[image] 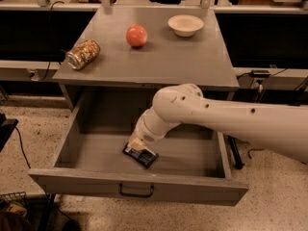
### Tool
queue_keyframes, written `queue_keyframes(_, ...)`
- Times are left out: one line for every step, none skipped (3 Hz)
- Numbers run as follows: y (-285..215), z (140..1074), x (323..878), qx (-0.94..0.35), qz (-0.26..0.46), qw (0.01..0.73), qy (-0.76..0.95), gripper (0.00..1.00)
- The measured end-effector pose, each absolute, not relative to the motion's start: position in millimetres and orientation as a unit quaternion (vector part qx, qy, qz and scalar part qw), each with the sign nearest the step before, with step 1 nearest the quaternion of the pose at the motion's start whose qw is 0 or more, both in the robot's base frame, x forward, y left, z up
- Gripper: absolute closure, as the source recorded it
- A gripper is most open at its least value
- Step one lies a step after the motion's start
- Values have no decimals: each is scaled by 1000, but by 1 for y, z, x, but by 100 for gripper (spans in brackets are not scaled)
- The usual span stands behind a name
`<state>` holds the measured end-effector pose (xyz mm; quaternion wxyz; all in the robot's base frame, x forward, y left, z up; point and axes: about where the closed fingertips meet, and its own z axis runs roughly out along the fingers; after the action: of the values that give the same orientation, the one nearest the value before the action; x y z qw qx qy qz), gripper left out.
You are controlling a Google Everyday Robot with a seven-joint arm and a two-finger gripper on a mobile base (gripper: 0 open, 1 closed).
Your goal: Pick rxbar blueberry from top drawer and place on counter
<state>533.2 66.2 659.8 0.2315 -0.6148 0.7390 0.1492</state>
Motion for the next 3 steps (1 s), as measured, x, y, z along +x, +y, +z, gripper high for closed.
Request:
queue_keyframes(68,651,523,-604,161,233,745,13)
queue_keyframes(66,643,518,-597,170,235,748,0)
queue_keyframes(58,629,515,-585,174,234,757,0)
